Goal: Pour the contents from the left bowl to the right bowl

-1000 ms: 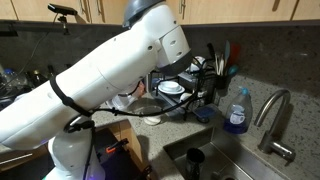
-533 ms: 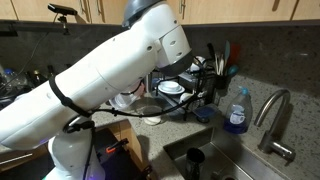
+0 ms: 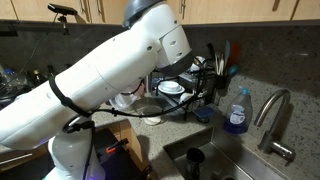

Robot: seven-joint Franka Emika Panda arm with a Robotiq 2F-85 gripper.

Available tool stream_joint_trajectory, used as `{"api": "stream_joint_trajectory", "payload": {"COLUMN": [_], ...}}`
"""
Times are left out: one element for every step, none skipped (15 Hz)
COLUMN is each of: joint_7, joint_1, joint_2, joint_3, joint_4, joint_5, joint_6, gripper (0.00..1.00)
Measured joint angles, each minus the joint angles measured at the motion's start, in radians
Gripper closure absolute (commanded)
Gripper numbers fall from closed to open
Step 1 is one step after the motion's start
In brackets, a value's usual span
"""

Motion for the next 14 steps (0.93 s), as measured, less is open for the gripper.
{"api": "stream_joint_trajectory", "payload": {"joint_7": [0.000, -0.003, -0.012, -0.037, -0.072, -0.111, -0.151, -0.194, -0.236, -0.275, -0.312, -0.343, -0.369, -0.393], "joint_1": [0.003, 0.008, 0.016, 0.028, 0.045, 0.064, 0.085, 0.107, 0.129, 0.151, 0.171, 0.189, 0.206, 0.221], "joint_2": [-0.001, -0.004, -0.010, -0.016, -0.026, -0.038, -0.052, -0.068, -0.084, -0.101, -0.117, -0.131, -0.142, -0.151], "joint_3": [-0.006, -0.018, -0.034, -0.054, -0.076, -0.097, -0.117, -0.134, -0.148, -0.159, -0.167, -0.173, -0.176, -0.178], "joint_4": [0.002, 0.009, 0.018, 0.035, 0.057, 0.083, 0.110, 0.141, 0.171, 0.201, 0.228, 0.252, 0.273, 0.291], "joint_5": [0.002, 0.010, 0.021, 0.043, 0.071, 0.102, 0.133, 0.166, 0.198, 0.228, 0.258, 0.284, 0.310, 0.336], "joint_6": [0.001, 0.003, 0.005, 0.009, 0.013, 0.013, 0.013, 0.013, 0.013, 0.013, 0.013, 0.012, 0.010, 0.005], "gripper": [0.99, 0.99, 0.99, 0.99, 0.99, 0.99, 0.99, 0.99, 0.99, 0.99, 0.99, 0.99, 0.99, 0.99]}}
